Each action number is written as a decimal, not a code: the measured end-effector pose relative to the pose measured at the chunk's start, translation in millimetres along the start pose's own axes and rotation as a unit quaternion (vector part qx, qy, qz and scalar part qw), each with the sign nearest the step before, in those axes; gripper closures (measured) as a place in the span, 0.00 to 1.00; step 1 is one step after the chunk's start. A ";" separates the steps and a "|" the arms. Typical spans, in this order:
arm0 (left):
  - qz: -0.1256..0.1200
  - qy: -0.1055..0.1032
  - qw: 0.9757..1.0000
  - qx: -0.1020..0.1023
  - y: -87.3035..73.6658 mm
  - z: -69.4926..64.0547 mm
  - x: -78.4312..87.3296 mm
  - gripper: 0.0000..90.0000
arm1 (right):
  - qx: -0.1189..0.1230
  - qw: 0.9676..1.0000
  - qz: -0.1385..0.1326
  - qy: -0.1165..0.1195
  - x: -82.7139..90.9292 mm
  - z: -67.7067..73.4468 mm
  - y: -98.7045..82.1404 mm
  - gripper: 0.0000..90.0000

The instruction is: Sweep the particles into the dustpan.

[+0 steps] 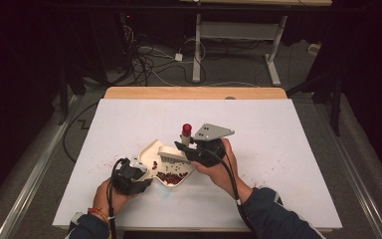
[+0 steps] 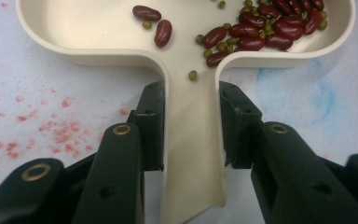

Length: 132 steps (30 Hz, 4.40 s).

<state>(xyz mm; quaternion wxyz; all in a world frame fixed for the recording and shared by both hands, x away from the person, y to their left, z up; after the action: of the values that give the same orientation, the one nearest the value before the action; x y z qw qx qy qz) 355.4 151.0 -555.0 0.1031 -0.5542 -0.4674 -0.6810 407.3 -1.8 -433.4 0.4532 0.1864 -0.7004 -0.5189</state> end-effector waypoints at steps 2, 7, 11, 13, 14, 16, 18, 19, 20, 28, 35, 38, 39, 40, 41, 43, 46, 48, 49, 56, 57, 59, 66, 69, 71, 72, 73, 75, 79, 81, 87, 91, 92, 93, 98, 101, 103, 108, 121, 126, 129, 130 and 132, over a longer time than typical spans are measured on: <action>-0.001 0.000 1.000 0.001 0.0 0.0 0.0 0.70 | 0.001 1.000 0.000 0.005 0.7 3.5 0.7 0.77; -0.004 0.003 1.000 0.003 -0.1 -0.6 -0.1 0.70 | 0.001 1.000 -0.003 0.020 4.1 14.9 2.0 0.77; -0.003 0.001 1.000 0.002 0.1 -0.4 -0.5 0.70 | -0.007 0.999 -0.013 0.028 9.9 15.2 5.5 0.78; -0.003 0.002 1.000 0.001 0.3 -0.4 -0.4 0.70 | -0.010 0.999 -0.024 0.023 15.3 11.6 9.1 0.78; -0.004 0.001 1.000 0.001 0.2 -0.3 -0.4 0.70 | -0.011 0.999 -0.030 0.017 18.5 8.6 11.0 0.78; -0.005 0.000 1.000 0.003 0.1 -0.3 -0.5 0.70 | -0.012 0.999 -0.041 0.004 24.9 1.0 14.7 0.78; -0.006 0.001 1.000 0.002 0.0 -0.4 -0.3 0.70 | -0.013 0.999 -0.049 -0.007 30.9 -5.9 17.9 0.78; -0.006 0.001 1.000 0.004 -0.3 -0.6 0.0 0.70 | -0.009 0.998 -0.054 -0.021 35.9 -12.8 20.1 0.78; -0.007 0.001 1.000 0.005 -0.2 -0.7 0.1 0.70 | -0.006 0.998 -0.054 -0.032 37.6 -16.2 20.4 0.78; -0.011 0.000 1.000 0.004 0.4 -0.3 1.0 0.70 | 0.007 0.995 -0.055 -0.077 42.7 -38.4 16.6 0.78; -0.001 -0.002 1.000 -0.005 0.4 0.9 1.4 0.70 | 0.016 0.996 -0.055 -0.072 25.6 -36.7 12.9 0.78; 0.000 0.003 1.000 -0.009 0.8 0.5 1.3 0.70 | 0.026 0.996 -0.056 -0.059 8.5 -31.5 15.4 0.78; 0.002 0.003 1.000 -0.011 1.0 0.6 1.7 0.70 | 0.032 0.997 -0.052 -0.056 1.7 -29.3 16.3 0.78; 0.002 0.005 1.000 -0.011 1.3 0.6 1.8 0.70 | 0.035 0.997 -0.050 -0.052 -5.1 -27.2 17.6 0.78; -0.001 0.007 1.000 -0.012 2.2 0.6 1.7 0.70 | 0.038 0.997 -0.050 -0.046 -11.1 -24.4 19.3 0.78; -0.002 0.009 1.000 -0.015 3.2 0.3 1.4 0.70 | 0.045 0.997 -0.049 -0.037 -20.9 -19.0 21.6 0.78; -0.002 0.009 1.000 -0.017 3.7 0.2 0.3 0.70 | 0.060 0.997 -0.049 -0.023 -31.0 -9.8 23.7 0.78; -0.004 0.007 1.000 -0.015 4.4 0.1 -0.2 0.70 | 0.069 0.996 -0.048 -0.012 -35.9 -3.7 24.3 0.78; -0.008 0.006 1.000 -0.011 5.2 -0.6 -0.4 0.70 | 0.080 0.996 -0.044 0.002 -39.8 2.2 23.0 0.78; -0.017 0.000 1.000 -0.008 6.4 0.3 1.6 0.70 | 0.093 0.994 -0.036 0.038 -37.0 11.6 17.6 0.78; -0.017 -0.001 1.000 -0.007 6.4 0.5 1.7 0.70 | 0.088 0.995 -0.026 0.042 -31.2 10.3 15.2 0.78; -0.019 0.000 1.000 -0.006 6.6 1.6 2.0 0.70 | 0.087 0.995 -0.024 0.045 -27.9 9.9 14.4 0.78; -0.025 -0.004 1.000 0.006 6.7 5.3 0.6 0.70 | 0.071 0.994 -0.024 0.075 -6.6 4.7 7.6 0.78; -0.024 -0.001 1.000 0.006 6.7 6.0 0.2 0.70 | 0.067 0.995 -0.030 0.071 1.3 1.7 7.3 0.78; -0.025 0.000 1.000 0.006 6.7 5.8 0.4 0.70 | 0.066 0.995 -0.032 0.070 5.0 0.6 7.4 0.78; -0.025 0.000 1.000 0.007 6.6 5.7 0.3 0.70 | 0.062 0.995 -0.034 0.068 6.9 0.3 7.7 0.78; -0.025 0.000 1.000 0.008 6.5 5.6 0.4 0.70 | 0.061 0.995 -0.036 0.067 8.6 0.2 8.2 0.78; -0.025 0.002 1.000 0.008 6.2 5.5 0.6 0.70 | 0.058 0.995 -0.039 0.069 12.2 1.2 9.2 0.78; -0.025 0.003 1.000 0.008 5.9 5.9 0.5 0.70 | 0.056 0.997 -0.044 0.043 22.0 -1.9 13.5 0.78; -0.025 0.002 1.000 0.008 5.6 6.3 0.6 0.70 | 0.055 0.997 -0.045 0.040 28.3 -3.3 16.2 0.78; -0.026 0.001 1.000 0.009 3.9 7.7 -0.3 0.70 | 0.050 0.997 -0.052 0.026 55.0 -15.0 19.9 0.78; -0.024 0.002 1.000 0.009 2.2 8.6 -1.0 0.70 | 0.050 0.997 -0.054 0.004 76.7 -28.5 20.0 0.78; -0.024 0.003 1.000 0.008 2.0 9.0 -0.6 0.70 | 0.048 0.997 -0.053 0.001 82.1 -31.9 19.2 0.78; -0.025 0.004 1.000 0.010 1.8 9.1 -0.2 0.70 | 0.046 0.997 -0.054 -0.005 87.5 -35.6 18.9 0.78; -0.024 0.005 1.000 0.008 1.2 10.1 -0.5 0.70 | 0.039 0.997 -0.057 -0.029 114.2 -52.9 14.6 0.78; -0.024 0.005 1.000 0.007 0.8 10.6 -0.3 0.70 | 0.036 0.997 -0.053 -0.043 126.7 -61.7 9.7 0.78; -0.024 0.005 1.000 0.007 0.6 10.9 -0.3 0.70 | 0.033 0.997 -0.049 -0.050 133.6 -66.9 5.8 0.78; -0.024 0.004 1.000 0.007 0.1 11.2 -0.4 0.70 | 0.026 0.997 -0.041 -0.059 148.1 -75.6 -4.9 0.77; -0.026 0.004 1.000 0.007 -0.7 12.4 0.0 0.70 | 0.005 0.998 -0.007 -0.070 170.7 -86.0 -45.3 0.78; -0.027 0.006 1.000 0.009 -1.6 12.6 0.5 0.70 | -0.004 0.998 0.004 -0.068 177.1 -87.8 -61.3 0.78; -0.028 0.006 0.999 0.013 -2.2 13.7 0.5 0.70 | -0.010 0.998 0.011 -0.066 182.7 -88.6 -69.7 0.77; -0.028 0.007 0.999 0.014 -2.4 14.2 0.8 0.70 | -0.011 0.998 0.012 -0.066 184.8 -88.4 -72.4 0.78; -0.028 0.011 0.999 0.016 -2.3 15.8 1.4 0.70 | -0.011 0.998 0.019 -0.067 189.0 -88.6 -78.2 0.78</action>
<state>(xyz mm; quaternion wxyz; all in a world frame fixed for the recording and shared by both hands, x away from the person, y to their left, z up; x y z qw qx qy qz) 363.9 164.7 -555.8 0.0979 -0.5316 -0.4923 -0.6823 366.2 -220.1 -415.5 0.4169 0.1329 -0.7269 -0.5293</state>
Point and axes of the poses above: each handheld gripper's, and its own axes: x roughly backward along the jaws, y roughly out of its top, z roughly to its left, the point moved 9 cm from there along -x, roughly forward along the jaws
